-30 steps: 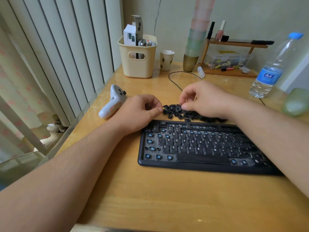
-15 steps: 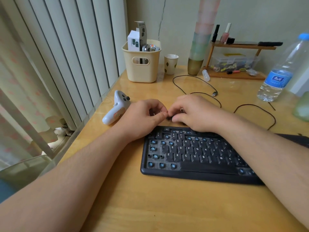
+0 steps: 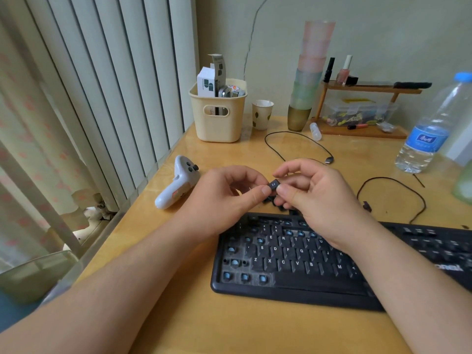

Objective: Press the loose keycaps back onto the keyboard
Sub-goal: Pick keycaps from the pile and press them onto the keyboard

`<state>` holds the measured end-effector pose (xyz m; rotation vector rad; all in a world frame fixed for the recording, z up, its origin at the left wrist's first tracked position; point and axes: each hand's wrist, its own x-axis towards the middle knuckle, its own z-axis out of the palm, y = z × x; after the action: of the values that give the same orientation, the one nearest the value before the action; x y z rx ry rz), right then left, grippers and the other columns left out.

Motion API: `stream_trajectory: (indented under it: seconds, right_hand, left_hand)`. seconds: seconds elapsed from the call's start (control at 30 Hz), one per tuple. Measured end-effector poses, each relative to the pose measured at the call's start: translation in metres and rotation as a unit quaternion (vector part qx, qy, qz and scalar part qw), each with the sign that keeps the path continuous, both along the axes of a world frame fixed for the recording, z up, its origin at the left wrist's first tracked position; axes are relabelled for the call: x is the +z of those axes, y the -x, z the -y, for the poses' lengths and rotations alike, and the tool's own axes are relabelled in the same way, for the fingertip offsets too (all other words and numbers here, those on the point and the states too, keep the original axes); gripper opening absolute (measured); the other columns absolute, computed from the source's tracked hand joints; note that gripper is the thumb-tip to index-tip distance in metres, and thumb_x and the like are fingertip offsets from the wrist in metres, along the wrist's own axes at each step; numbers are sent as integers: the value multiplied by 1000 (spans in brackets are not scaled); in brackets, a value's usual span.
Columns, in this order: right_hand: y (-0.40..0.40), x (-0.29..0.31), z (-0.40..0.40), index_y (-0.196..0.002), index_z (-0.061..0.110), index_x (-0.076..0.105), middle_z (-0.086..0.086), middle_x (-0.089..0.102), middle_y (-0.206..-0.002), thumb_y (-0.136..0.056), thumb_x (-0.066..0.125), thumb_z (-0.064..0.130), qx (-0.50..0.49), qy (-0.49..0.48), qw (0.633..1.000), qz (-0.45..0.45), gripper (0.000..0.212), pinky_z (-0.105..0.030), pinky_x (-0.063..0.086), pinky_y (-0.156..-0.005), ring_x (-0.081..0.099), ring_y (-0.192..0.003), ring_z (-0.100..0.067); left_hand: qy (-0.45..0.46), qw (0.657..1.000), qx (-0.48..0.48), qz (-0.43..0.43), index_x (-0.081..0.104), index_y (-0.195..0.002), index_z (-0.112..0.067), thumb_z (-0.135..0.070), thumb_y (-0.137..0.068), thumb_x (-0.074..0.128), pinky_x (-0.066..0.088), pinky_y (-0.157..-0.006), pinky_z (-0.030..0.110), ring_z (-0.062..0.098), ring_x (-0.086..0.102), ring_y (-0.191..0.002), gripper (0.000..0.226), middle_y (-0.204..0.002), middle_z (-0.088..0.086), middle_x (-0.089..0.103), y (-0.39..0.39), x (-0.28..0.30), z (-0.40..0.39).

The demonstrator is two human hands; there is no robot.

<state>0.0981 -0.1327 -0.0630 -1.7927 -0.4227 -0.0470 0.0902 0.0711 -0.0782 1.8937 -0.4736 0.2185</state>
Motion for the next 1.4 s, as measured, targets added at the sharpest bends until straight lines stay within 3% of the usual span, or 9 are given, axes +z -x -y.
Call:
stream_trajectory:
  seconds: [0.13, 0.5, 0.57, 0.63, 0.87, 1.0, 1.1, 1.23, 1.4]
  right_hand:
    - [0, -1, 0, -99, 23, 72, -2, 77, -82, -96, 66, -2, -6, 14, 1000, 22, 26, -31, 57, -72, 74, -76, -17]
    - [7, 1, -3, -100, 39, 78, 4, 78, -84, -96, 69, 6, -10, 65, 996, 67, 34, -28, 59, -76, 74, -80, -12]
    - [5, 3, -5, -99, 39, 73, 3, 75, -81, -95, 71, 8, -27, 64, 994, 78, 31, -34, 60, -76, 74, -77, -12]
    - [4, 2, -7, -93, 35, 69, 6, 73, -79, -93, 74, 10, -37, 96, 990, 95, 26, -42, 62, -78, 73, -74, -13]
    - [12, 3, -7, -93, 35, 78, 17, 70, -78, -85, 83, 22, -58, 219, 959, 170, 17, -17, 57, -73, 67, -79, -2]
    - [9, 7, -10, -94, 37, 80, 20, 63, -77, -87, 76, 32, -66, 337, 902, 261, 10, -31, 56, -65, 60, -74, -6]
    - [2, 22, -8, -90, 39, 78, 16, 67, -86, -88, 75, 39, -55, 411, 892, 180, 3, -31, 53, -71, 60, -82, -6]
    - [-9, 30, -7, -76, 31, 81, 15, 74, -77, -81, 86, 28, 15, 369, 927, -66, 8, -27, 50, -72, 67, -84, -6]
    - [-17, 30, -15, -76, 31, 82, 12, 77, -84, -78, 89, 28, 33, 404, 907, -114, 7, -34, 56, -83, 69, -94, -11]
  left_hand:
    - [-12, 1000, 7, -1, 77, -94, -25, -29, -92, 78, 55, -79, 40, 18, 66, -79, 5, -86, -5, 75, 1, -1, 0]
    - [-61, 998, 28, 15, 78, -95, -27, -36, -89, 80, 54, -79, 29, 7, 67, -79, 11, -89, -9, 77, -5, -4, -8]
    - [-21, 999, 13, -20, 79, -98, -26, -38, -92, 75, 57, -85, 36, 12, 71, -88, 14, -92, -8, 78, -7, -2, -11]
    - [-12, 999, 1, -41, 80, -94, -26, -42, -91, 73, 52, -78, 28, 5, 68, -81, 18, -86, -10, 77, -7, 1, -13]
    - [-54, 998, 9, -44, 78, -86, -20, -35, -96, 72, 37, -58, 8, -4, 50, -56, 19, -69, -16, 65, -4, 1, -12]
    - [-77, 996, 16, -44, 76, -83, -21, -37, -97, 70, 38, -58, 11, -1, 51, -60, 23, -71, -7, 67, -1, 1, -10]
    - [-108, 992, 37, -46, 77, -85, -28, -47, -98, 67, 51, -75, 24, 10, 64, -79, 25, -85, -2, 74, -5, -4, -16]
    - [-159, 982, 99, -40, 76, -89, -36, -56, -97, 62, 55, -82, 35, 6, 64, -82, 26, -89, -10, 74, -13, -9, -23]
    - [-186, 975, 111, -56, 76, -91, -40, -57, -94, 63, 56, -90, 39, 3, 66, -91, 21, -89, -16, 73, -18, -12, -26]
